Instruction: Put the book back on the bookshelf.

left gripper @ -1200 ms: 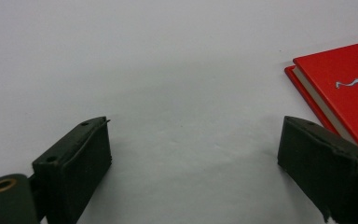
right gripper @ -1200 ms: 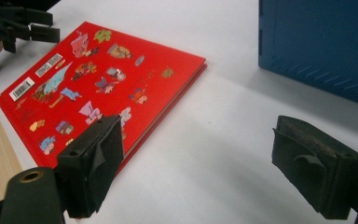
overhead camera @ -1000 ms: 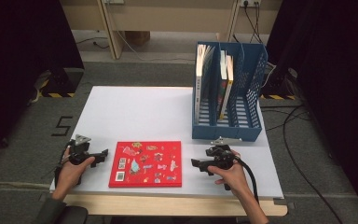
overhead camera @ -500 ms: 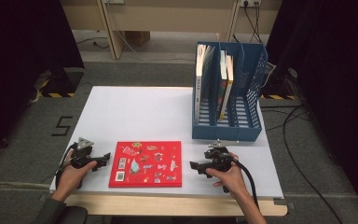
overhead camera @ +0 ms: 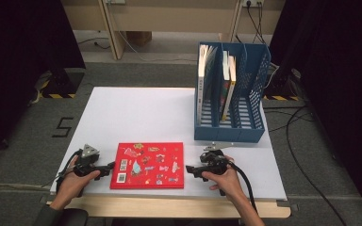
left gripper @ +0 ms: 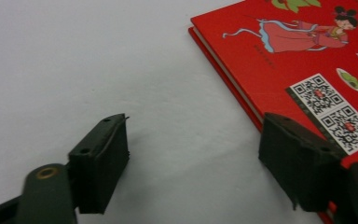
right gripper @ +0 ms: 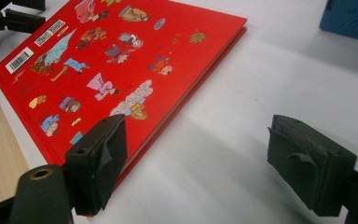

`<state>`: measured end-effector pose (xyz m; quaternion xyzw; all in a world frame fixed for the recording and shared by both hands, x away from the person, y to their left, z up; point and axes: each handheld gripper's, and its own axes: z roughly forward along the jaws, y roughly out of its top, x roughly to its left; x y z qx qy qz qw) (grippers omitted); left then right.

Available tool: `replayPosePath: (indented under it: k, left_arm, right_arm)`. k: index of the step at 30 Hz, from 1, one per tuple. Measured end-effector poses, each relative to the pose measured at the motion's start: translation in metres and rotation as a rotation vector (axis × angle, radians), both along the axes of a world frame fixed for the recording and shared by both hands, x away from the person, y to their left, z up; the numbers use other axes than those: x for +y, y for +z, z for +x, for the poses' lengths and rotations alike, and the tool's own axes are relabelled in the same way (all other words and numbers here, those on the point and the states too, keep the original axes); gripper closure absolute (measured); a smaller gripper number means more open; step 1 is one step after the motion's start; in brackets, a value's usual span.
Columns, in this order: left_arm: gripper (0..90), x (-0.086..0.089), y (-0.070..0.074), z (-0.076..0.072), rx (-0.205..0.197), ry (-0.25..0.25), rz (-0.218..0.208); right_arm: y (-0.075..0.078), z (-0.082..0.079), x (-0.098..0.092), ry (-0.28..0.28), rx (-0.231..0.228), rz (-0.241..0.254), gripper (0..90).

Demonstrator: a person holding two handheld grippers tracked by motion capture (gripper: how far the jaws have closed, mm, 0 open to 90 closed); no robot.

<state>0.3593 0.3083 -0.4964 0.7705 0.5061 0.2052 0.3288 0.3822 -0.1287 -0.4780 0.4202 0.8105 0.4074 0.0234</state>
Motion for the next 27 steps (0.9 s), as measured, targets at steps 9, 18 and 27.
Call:
replayPosePath:
  k: [9,18,27]
  left_arm:
    - [54.4,-0.023,0.004,-0.008,-0.02,-0.056,0.031]
    - [44.5,-0.063,0.005,-0.001,-0.061,-0.107,0.108]
    - [20.7,-0.048,-0.004,0.011,-0.036,-0.084,-0.017]
  right_arm:
    - [-0.004,0.003,0.003,-0.007,0.014,0.004,21.5]
    - [-0.004,0.005,-0.006,-0.049,0.015,-0.006,21.7]
    - [-0.006,0.004,-0.012,-0.075,0.014,-0.003,21.9]
